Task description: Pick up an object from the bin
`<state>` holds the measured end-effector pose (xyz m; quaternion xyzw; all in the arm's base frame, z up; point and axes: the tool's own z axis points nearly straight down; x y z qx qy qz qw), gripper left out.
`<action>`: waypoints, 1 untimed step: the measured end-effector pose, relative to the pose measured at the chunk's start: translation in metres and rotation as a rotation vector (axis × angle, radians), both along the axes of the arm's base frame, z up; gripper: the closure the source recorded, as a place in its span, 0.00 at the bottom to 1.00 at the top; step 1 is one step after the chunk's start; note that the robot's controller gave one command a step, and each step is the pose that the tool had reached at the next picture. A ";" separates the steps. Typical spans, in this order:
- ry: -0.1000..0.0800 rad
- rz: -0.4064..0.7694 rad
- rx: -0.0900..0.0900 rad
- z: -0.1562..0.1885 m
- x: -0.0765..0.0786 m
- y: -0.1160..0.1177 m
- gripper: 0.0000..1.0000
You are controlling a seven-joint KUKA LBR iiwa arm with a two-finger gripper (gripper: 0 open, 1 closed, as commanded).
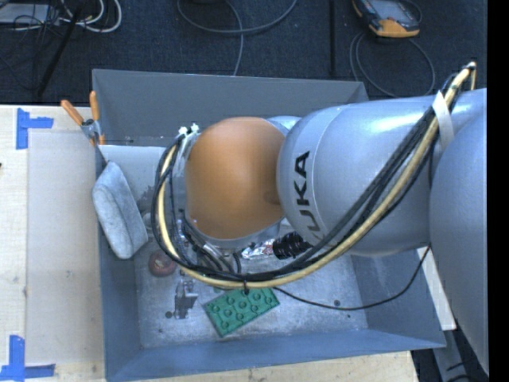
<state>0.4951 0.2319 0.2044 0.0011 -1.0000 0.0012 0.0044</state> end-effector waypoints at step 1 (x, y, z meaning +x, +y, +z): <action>-0.001 0.009 -0.004 -0.059 -0.001 -0.097 0.00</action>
Offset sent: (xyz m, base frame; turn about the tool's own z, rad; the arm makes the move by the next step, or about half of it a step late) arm -0.0004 -0.0917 -0.0553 -0.0163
